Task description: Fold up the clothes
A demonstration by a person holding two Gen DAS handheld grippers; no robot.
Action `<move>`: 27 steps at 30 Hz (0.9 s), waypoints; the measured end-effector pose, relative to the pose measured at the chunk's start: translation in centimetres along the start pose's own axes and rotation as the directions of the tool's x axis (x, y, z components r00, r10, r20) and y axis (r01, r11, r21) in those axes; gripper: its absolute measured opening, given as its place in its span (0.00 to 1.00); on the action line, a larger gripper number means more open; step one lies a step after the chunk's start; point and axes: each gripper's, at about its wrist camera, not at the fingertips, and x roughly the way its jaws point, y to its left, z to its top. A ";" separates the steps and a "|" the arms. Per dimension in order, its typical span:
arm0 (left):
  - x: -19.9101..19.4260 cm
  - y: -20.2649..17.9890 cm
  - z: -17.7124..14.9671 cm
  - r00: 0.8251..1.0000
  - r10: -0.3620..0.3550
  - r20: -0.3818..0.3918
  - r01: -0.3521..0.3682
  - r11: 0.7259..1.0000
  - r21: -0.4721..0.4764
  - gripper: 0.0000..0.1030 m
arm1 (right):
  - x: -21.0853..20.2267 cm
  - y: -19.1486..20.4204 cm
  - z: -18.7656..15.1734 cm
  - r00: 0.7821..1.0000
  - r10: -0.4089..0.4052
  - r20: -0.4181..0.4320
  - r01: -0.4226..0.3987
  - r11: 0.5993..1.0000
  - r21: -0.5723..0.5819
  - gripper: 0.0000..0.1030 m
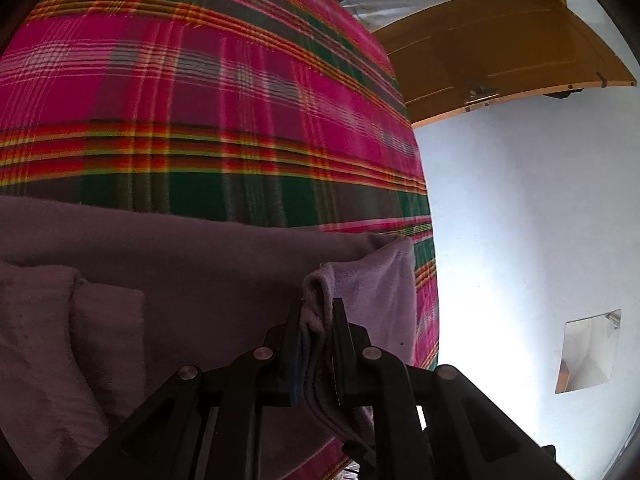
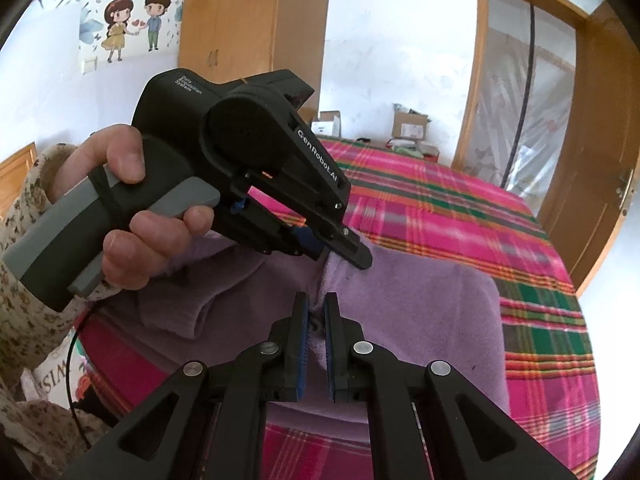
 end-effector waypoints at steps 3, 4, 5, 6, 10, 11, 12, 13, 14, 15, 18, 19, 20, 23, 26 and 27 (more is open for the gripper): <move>0.2 0.4 0.0 1.000 0.008 -0.006 -0.008 1.000 -0.011 0.12 | 0.4 0.2 -0.3 1.000 0.011 -0.018 -0.011 1.000 0.008 0.07; 0.3 0.5 0.1 1.000 0.013 -0.006 -0.013 1.000 -0.016 0.12 | 0.5 0.1 -0.4 1.000 0.014 -0.023 -0.014 1.000 0.011 0.07; 0.3 0.6 0.1 1.000 0.018 -0.005 -0.018 1.000 -0.021 0.12 | 0.6 0.0 -0.5 0.999 0.018 -0.028 -0.018 1.000 0.016 0.07; 0.2 0.6 0.0 1.000 0.022 -0.002 -0.022 0.999 -0.025 0.12 | 0.7 0.0 -0.5 0.999 0.023 -0.033 -0.023 1.000 0.020 0.07; -0.8 0.1 -0.6 0.999 0.033 0.030 -0.032 0.999 -0.020 0.13 | 1.2 -0.1 -0.7 0.997 0.060 -0.056 -0.058 0.998 0.038 0.09; -1.0 0.2 -0.5 0.999 0.036 0.039 -0.035 0.999 -0.023 0.14 | 1.3 -0.2 -0.7 0.996 0.066 -0.060 -0.063 0.997 0.043 0.10; -1.1 0.2 -0.4 0.998 0.039 0.048 -0.038 0.999 -0.027 0.14 | 1.4 -0.2 -0.7 0.995 0.075 -0.062 -0.072 0.996 0.050 0.14; -1.3 0.3 -0.3 0.997 0.045 0.058 -0.044 0.999 -0.030 0.14 | 1.3 -0.3 -0.7 0.994 0.087 -0.063 -0.083 0.995 0.057 0.18; -1.6 0.3 -0.2 0.996 0.056 0.069 -0.054 0.998 -0.035 0.14 | 1.2 -0.4 -0.7 0.994 0.094 -0.060 -0.090 0.994 0.063 0.24; -1.7 0.4 -0.2 0.995 0.057 0.080 -0.054 0.998 -0.041 0.14 | 0.9 -0.4 -0.8 0.994 0.099 -0.053 -0.095 0.993 0.066 0.25; -2.4 0.4 -0.3 0.993 0.060 0.104 -0.055 0.997 -0.052 0.14 | 0.0 -0.6 -0.8 0.993 0.118 -0.027 -0.116 0.991 0.068 0.25; -2.6 0.2 -0.3 0.991 0.064 0.115 -0.058 0.997 -0.052 0.15 | -0.2 -0.8 -0.8 0.992 0.123 -0.023 -0.121 0.990 0.070 0.25; -2.5 0.0 -0.1 0.990 0.070 0.123 -0.064 0.997 -0.050 0.16 | -0.5 -0.9 -0.9 0.992 0.122 -0.017 -0.120 0.990 0.072 0.25; -2.7 -0.6 0.0 0.985 0.084 0.153 -0.077 0.996 -0.050 0.16 | -1.6 -2.1 -1.0 0.993 0.119 0.008 -0.119 0.989 0.092 0.25; -4.2 -1.4 -0.7 0.967 0.114 0.229 -0.111 0.993 -0.026 0.16 | -2.8 -4.6 -1.1 0.996 0.088 0.034 -0.092 0.984 0.154 0.25; -4.2 -1.9 -0.9 0.965 0.115 0.235 -0.116 0.993 -0.010 0.16 | -3.1 -5.3 -1.1 0.997 0.073 0.038 -0.079 0.981 0.175 0.25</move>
